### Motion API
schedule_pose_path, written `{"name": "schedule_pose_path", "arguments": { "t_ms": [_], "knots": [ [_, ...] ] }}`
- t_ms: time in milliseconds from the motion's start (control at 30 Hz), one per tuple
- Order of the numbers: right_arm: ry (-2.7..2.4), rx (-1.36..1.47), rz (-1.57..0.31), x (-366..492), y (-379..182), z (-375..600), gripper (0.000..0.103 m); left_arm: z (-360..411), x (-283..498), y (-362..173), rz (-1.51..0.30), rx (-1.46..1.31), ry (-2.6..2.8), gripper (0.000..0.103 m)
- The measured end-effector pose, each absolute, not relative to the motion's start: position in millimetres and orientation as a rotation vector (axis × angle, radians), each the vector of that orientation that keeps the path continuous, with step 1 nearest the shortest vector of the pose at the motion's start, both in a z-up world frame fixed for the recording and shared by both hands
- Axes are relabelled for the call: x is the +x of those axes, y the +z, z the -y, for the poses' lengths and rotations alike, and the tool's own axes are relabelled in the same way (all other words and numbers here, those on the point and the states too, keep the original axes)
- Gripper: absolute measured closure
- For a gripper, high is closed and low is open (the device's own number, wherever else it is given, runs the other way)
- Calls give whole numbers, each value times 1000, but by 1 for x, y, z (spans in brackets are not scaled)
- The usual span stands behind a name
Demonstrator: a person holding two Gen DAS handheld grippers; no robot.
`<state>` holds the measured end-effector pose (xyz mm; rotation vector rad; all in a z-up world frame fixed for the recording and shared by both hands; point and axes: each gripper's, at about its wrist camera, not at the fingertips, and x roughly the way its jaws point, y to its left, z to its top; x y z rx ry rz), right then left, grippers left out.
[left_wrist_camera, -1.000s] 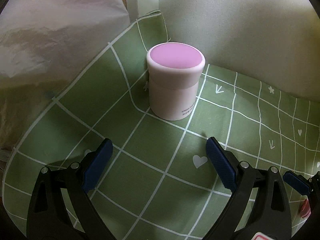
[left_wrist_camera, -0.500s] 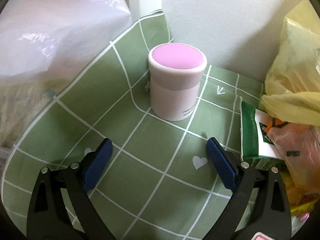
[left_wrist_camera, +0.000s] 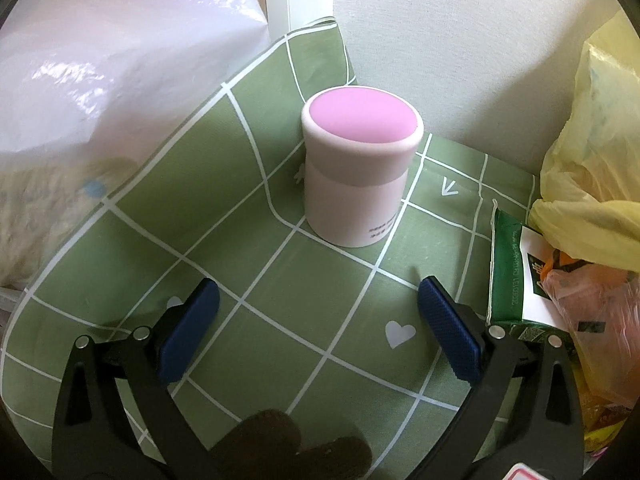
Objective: Collect trash
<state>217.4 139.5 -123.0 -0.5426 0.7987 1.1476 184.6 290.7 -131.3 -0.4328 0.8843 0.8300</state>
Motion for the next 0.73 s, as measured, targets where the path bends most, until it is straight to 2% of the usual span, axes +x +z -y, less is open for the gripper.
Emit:
{"name": "schedule_pose_path", "arguments": {
  "t_ms": [733],
  "knots": [
    [1147, -542, -799, 218, -123, -140, 44, -297, 186, -136, -886, -431, 831, 8]
  ]
}}
